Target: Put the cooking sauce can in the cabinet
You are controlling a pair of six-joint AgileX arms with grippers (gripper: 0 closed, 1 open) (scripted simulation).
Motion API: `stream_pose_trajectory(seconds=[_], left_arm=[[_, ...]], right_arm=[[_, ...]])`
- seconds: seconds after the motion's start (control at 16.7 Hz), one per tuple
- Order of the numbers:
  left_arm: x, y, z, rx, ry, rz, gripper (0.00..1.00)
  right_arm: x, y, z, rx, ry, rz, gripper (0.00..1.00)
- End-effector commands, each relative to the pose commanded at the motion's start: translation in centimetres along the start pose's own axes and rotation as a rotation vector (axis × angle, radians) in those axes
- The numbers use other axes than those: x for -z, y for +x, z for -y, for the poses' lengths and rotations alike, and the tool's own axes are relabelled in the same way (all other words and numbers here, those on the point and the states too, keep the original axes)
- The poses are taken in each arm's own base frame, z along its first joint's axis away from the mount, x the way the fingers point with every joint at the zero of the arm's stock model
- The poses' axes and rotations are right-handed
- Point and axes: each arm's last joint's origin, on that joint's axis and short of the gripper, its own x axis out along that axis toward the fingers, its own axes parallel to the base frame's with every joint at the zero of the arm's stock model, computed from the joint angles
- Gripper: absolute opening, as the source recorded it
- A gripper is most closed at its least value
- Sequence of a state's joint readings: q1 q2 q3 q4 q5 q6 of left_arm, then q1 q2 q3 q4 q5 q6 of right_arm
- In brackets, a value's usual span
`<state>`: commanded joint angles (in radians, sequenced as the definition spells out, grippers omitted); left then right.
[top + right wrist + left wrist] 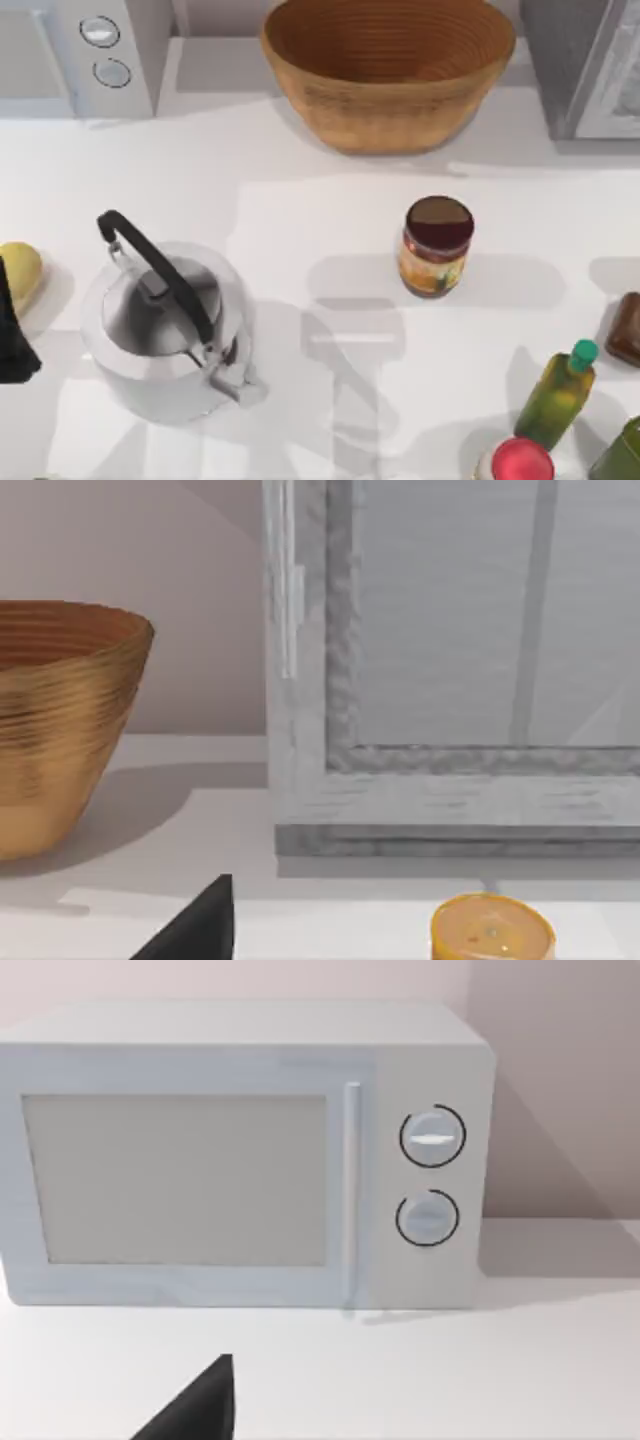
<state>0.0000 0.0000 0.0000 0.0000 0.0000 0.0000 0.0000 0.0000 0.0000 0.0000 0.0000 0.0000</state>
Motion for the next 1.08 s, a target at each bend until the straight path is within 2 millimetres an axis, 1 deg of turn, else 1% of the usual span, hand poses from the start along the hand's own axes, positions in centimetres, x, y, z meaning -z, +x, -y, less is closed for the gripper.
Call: stream_pose_trajectory(seconds=[0.18,0.36,0.6,0.72,0.84,0.96,1.08], left_arm=[[0.0,0.0,0.0,0.0,0.0,0.0,1.0],[0.0,0.0,0.0,0.0,0.0,0.0,1.0],[0.0,0.0,0.0,0.0,0.0,0.0,1.0],[0.0,0.0,0.0,0.0,0.0,0.0,1.0],[0.0,0.0,0.0,0.0,0.0,0.0,1.0],[0.0,0.0,0.0,0.0,0.0,0.0,1.0],[0.0,0.0,0.0,0.0,0.0,0.0,1.0]], right_arm=[[0.0,0.0,0.0,-0.005,-0.007,-0.012,1.0],[-0.2,0.4,-0.2,-0.051,-0.061,-0.087,1.0],[-2.3,1.6,-0.6,-0.187,-0.182,-0.19,1.0],[-3.6,2.8,-0.8,-0.283,-0.249,-0.237,1.0],[-4.8,4.5,-1.1,-0.396,-0.313,-0.284,1.0],[-5.7,6.7,-1.4,-0.524,-0.368,-0.328,1.0],[-6.0,9.4,-1.8,-0.664,-0.411,-0.365,1.0]])
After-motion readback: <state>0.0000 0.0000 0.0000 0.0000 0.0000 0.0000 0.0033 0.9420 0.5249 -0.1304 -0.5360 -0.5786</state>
